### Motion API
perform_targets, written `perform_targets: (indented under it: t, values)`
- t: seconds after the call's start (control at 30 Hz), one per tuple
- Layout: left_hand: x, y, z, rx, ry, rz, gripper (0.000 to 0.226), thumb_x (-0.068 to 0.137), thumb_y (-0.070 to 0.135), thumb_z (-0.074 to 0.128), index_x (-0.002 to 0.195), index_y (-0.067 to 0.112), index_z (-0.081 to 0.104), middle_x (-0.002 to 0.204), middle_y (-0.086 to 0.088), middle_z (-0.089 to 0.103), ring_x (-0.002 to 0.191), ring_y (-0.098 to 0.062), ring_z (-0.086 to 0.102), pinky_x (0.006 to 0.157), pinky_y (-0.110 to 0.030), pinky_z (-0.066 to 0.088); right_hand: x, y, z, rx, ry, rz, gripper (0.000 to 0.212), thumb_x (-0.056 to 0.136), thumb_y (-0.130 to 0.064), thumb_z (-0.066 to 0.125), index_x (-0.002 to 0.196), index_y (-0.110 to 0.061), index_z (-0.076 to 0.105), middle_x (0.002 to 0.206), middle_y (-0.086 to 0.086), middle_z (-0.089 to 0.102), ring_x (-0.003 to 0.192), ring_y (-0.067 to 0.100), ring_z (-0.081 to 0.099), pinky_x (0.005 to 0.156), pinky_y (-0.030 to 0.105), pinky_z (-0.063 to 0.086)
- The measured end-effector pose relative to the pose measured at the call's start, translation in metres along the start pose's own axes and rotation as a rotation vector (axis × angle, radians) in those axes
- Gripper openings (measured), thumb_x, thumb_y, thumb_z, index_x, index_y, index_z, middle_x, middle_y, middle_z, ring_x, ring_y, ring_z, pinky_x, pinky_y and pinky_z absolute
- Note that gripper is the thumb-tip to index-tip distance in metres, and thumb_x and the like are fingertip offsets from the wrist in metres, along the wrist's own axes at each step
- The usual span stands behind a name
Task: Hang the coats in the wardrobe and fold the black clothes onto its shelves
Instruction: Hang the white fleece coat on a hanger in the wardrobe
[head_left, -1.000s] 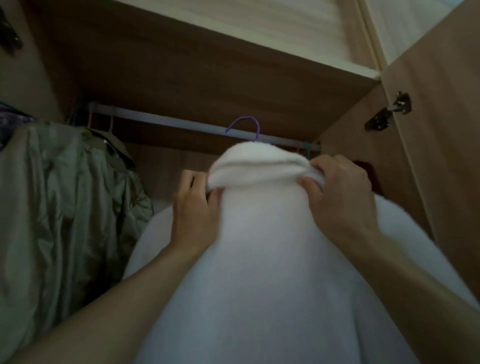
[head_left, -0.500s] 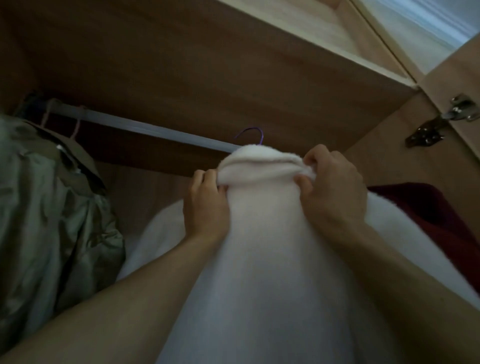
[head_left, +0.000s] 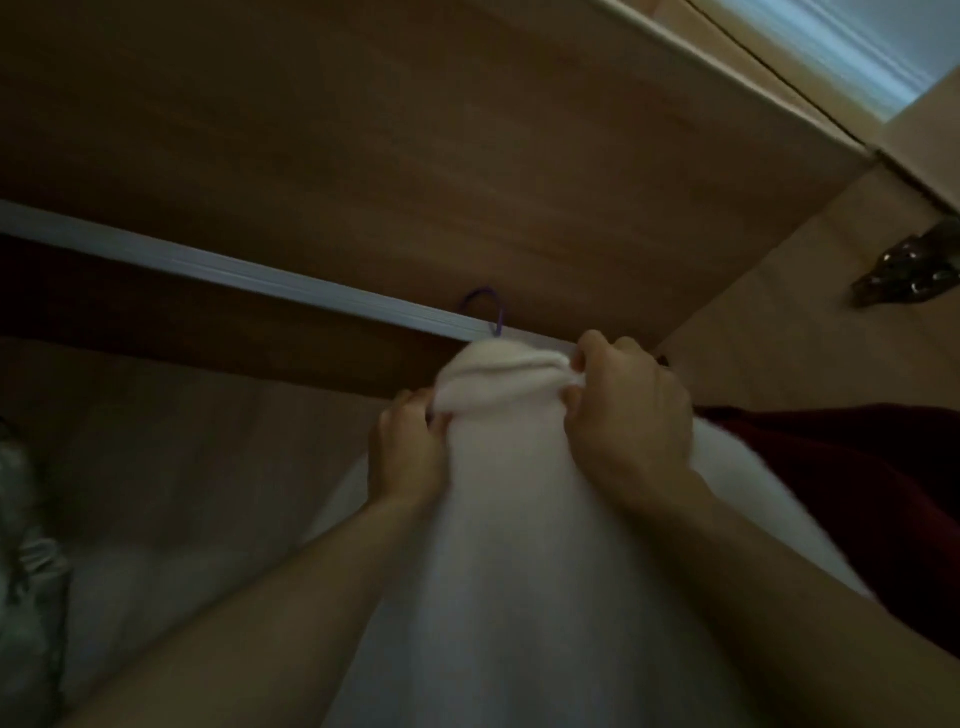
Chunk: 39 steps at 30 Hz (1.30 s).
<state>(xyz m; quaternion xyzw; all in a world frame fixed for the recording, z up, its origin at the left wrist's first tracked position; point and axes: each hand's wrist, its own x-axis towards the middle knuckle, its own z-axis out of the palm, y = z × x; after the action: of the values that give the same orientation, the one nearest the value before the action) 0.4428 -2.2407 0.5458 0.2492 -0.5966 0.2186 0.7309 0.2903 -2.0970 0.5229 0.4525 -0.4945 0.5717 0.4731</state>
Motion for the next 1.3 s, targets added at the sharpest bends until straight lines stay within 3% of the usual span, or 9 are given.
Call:
perform_targets:
  t: [0.27, 0.4, 0.57, 0.63, 0.7, 0.83, 1.0, 1.13, 1.3]
  values:
    - [-0.034, 0.004, 0.064, -0.152, -0.210, 0.029, 0.021, 0.092, 0.026, 0.058, 0.104, 0.020, 0.074, 0.101, 0.000, 0.074, 0.095, -0.022, 0.065, 0.083, -0.034, 0.050, -0.015, 0.052, 0.004, -0.159, -0.078, -0.002, 0.023, 0.095, -0.024, 0.055, 0.118, -0.025, 0.053, 0.111, 0.005, 0.062, 0.096, 0.026, 0.060, 0.067, 0.031, 0.039]
    - [-0.052, 0.023, 0.090, -0.230, -0.186, 0.015, 0.023, 0.094, 0.027, 0.055, 0.109, 0.019, 0.071, 0.107, -0.004, 0.072, 0.098, -0.025, 0.063, 0.085, -0.037, 0.050, -0.011, 0.061, -0.019, -0.248, -0.083, -0.037, 0.012, 0.096, -0.023, 0.053, 0.108, -0.022, 0.057, 0.096, 0.004, 0.058, 0.076, 0.022, 0.048, 0.061, 0.029, 0.029]
    - [-0.085, 0.033, 0.093, -0.237, -0.178, -0.096, 0.048, 0.101, 0.035, 0.042, 0.144, 0.014, 0.039, 0.147, -0.009, 0.045, 0.132, -0.027, 0.044, 0.109, -0.040, 0.037, -0.018, 0.056, -0.026, -0.305, -0.124, -0.181, 0.026, 0.095, -0.018, 0.050, 0.121, -0.017, 0.051, 0.112, 0.009, 0.058, 0.083, 0.020, 0.046, 0.068, 0.033, 0.039]
    - [-0.100, 0.033, 0.078, -0.194, -0.275, -0.104, 0.065, 0.100, 0.049, 0.035, 0.155, 0.022, 0.015, 0.162, -0.002, 0.019, 0.147, -0.022, 0.022, 0.119, -0.041, 0.022, -0.031, 0.058, -0.028, -0.364, -0.152, -0.283, 0.038, 0.093, -0.025, 0.052, 0.130, -0.016, 0.046, 0.128, 0.011, 0.050, 0.110, 0.026, 0.048, 0.091, 0.038, 0.041]
    - [-0.128, 0.031, 0.061, -0.118, -0.410, -0.113, 0.071, 0.097, 0.061, 0.027, 0.155, 0.029, 0.003, 0.165, 0.003, 0.003, 0.150, -0.020, 0.007, 0.122, -0.044, 0.012, -0.059, 0.061, -0.034, -0.466, -0.263, -0.333, 0.060, 0.093, -0.045, 0.049, 0.145, -0.021, 0.030, 0.151, 0.013, 0.028, 0.138, 0.031, 0.027, 0.114, 0.043, 0.022]
    - [-0.192, 0.017, 0.046, -0.035, -0.556, -0.202, 0.076, 0.087, 0.077, 0.025, 0.151, 0.047, -0.004, 0.164, 0.007, -0.008, 0.151, -0.024, -0.003, 0.118, -0.058, 0.005, -0.113, 0.078, -0.028, -0.612, -0.448, -0.324, 0.085, 0.087, -0.073, 0.032, 0.152, -0.035, -0.008, 0.158, 0.010, -0.027, 0.144, 0.035, -0.027, 0.116, 0.058, -0.013]
    - [-0.227, -0.002, 0.056, -0.026, -0.655, -0.224, 0.083, 0.077, 0.086, 0.030, 0.145, 0.058, -0.009, 0.163, 0.008, -0.015, 0.150, -0.027, -0.008, 0.114, -0.064, 0.007, -0.128, 0.101, -0.026, -0.719, -0.523, -0.330, 0.100, 0.078, -0.082, 0.037, 0.149, -0.038, -0.018, 0.155, 0.009, -0.034, 0.140, 0.034, -0.034, 0.113, 0.060, -0.018]
    - [-0.241, 0.005, 0.083, -0.184, -0.831, -0.208, 0.091, 0.069, 0.092, 0.031, 0.145, 0.059, -0.006, 0.163, 0.009, -0.012, 0.151, -0.025, 0.000, 0.119, -0.053, 0.013, -0.136, 0.122, -0.030, -0.856, -0.539, -0.346, 0.109, 0.076, -0.077, 0.048, 0.150, -0.033, -0.018, 0.154, 0.010, -0.035, 0.138, 0.033, -0.037, 0.114, 0.059, -0.017]
    - [-0.278, 0.020, 0.093, -0.241, -1.041, -0.217, 0.085, 0.081, 0.080, 0.037, 0.150, 0.049, -0.002, 0.163, 0.008, -0.016, 0.151, -0.023, -0.002, 0.121, -0.048, 0.012, -0.156, 0.128, -0.052, -0.889, -0.655, -0.352, 0.106, 0.081, -0.070, 0.052, 0.154, -0.025, -0.010, 0.156, 0.014, -0.030, 0.143, 0.033, -0.030, 0.119, 0.051, -0.008]
